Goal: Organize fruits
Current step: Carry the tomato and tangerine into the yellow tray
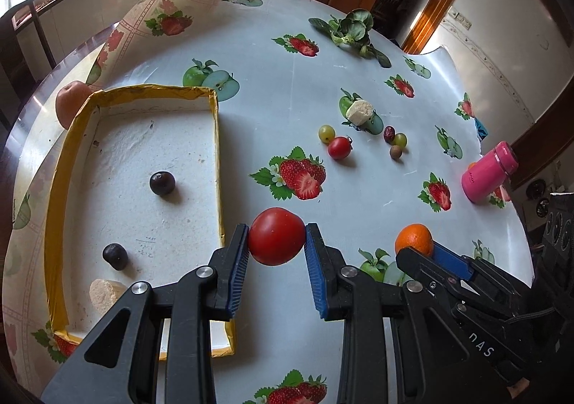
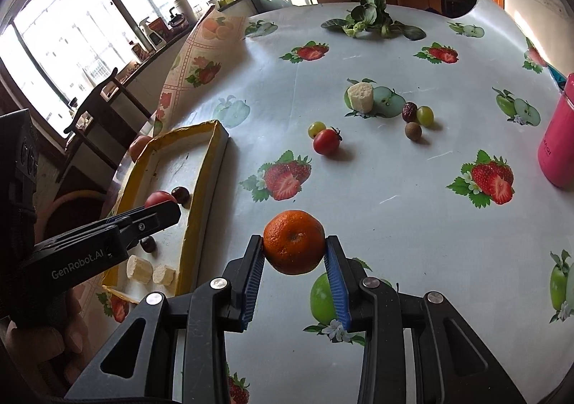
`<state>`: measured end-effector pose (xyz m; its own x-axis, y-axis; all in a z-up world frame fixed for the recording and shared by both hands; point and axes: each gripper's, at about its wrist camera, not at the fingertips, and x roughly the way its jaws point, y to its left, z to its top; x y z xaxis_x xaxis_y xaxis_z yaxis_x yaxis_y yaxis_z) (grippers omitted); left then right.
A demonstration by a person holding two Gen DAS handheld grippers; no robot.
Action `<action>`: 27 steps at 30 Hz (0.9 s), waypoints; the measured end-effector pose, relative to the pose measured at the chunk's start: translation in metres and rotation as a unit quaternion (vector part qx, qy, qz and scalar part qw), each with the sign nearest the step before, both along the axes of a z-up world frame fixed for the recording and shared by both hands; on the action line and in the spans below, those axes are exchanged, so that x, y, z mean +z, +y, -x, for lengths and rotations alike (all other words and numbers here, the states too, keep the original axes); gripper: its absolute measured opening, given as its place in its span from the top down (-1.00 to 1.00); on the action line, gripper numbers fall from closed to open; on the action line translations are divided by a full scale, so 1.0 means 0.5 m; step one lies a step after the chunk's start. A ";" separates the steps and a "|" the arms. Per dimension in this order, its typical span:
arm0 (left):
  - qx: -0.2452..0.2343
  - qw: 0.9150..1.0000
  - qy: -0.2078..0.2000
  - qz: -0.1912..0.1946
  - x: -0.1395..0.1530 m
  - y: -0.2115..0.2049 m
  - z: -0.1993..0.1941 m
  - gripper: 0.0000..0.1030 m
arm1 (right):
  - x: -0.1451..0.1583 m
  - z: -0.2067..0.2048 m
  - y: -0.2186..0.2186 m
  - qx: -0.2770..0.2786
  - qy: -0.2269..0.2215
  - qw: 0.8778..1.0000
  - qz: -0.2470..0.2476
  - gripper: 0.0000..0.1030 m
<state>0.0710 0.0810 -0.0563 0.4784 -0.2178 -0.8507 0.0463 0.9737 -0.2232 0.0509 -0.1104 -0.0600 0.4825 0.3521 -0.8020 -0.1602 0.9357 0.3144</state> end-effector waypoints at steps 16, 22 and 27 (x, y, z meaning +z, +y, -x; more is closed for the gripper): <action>0.026 1.000 0.002 -0.002 -0.003 0.070 0.024 0.45 | 0.013 0.021 0.076 0.041 -0.006 0.999 0.002 0.32; 0.044 0.999 0.004 -0.003 -0.009 0.110 0.029 0.45 | 0.010 0.016 0.112 0.059 -0.005 0.998 0.001 0.32; 0.058 0.998 0.008 -0.004 -0.017 0.144 0.030 0.45 | 0.010 0.014 0.150 0.076 -0.005 0.997 0.000 0.32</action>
